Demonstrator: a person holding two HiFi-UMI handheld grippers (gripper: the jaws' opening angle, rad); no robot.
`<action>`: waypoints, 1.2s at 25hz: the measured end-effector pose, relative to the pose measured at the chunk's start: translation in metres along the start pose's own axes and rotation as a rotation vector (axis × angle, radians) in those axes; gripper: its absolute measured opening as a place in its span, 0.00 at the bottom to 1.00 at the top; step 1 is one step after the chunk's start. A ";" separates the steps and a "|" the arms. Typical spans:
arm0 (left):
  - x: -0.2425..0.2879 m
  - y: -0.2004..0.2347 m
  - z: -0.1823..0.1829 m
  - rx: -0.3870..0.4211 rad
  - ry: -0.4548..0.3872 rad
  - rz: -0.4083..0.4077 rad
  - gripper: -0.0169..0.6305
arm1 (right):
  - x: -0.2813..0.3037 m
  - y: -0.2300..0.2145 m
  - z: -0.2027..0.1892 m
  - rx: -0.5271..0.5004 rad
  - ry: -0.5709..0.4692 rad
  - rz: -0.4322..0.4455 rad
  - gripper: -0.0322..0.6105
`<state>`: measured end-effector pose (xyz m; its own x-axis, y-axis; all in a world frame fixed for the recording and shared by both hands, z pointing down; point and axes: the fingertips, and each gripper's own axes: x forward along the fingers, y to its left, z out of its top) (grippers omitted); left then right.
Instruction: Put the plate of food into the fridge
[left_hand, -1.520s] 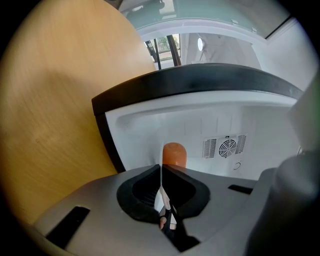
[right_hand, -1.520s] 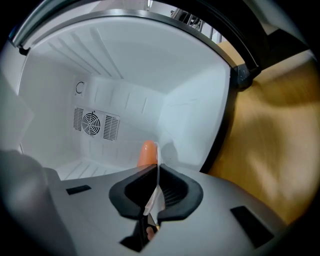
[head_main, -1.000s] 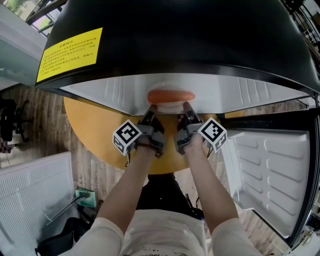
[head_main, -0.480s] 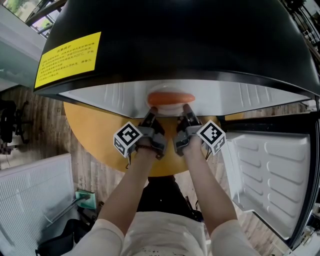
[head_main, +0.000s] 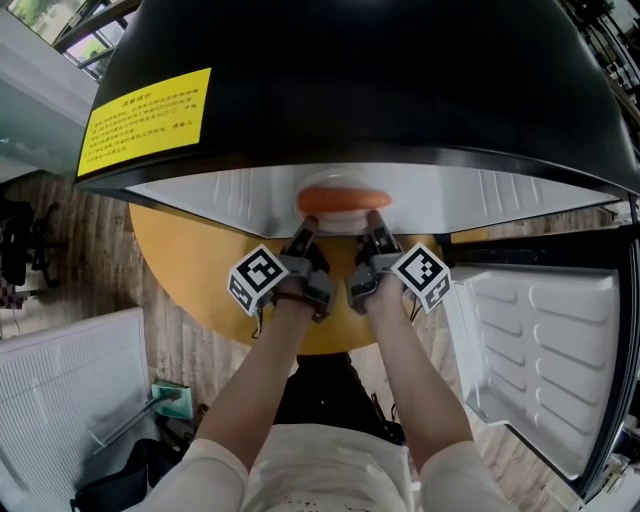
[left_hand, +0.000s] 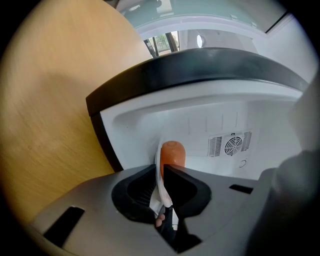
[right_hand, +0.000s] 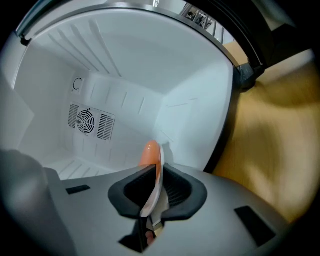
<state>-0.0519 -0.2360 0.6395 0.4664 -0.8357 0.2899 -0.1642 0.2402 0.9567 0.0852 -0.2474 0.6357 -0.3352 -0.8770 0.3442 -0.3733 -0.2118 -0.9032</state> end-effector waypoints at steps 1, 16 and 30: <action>-0.001 0.000 0.000 0.004 0.005 -0.001 0.10 | 0.000 0.001 0.000 -0.005 -0.002 0.002 0.12; -0.011 0.006 0.001 0.014 0.010 0.014 0.15 | -0.018 -0.004 0.013 -0.015 -0.053 -0.022 0.23; -0.049 0.004 -0.011 0.060 0.049 0.018 0.16 | -0.058 -0.004 -0.019 0.012 0.016 -0.015 0.23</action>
<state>-0.0658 -0.1887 0.6299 0.5050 -0.8059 0.3089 -0.2239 0.2233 0.9487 0.0897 -0.1875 0.6240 -0.3433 -0.8669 0.3613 -0.3676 -0.2300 -0.9011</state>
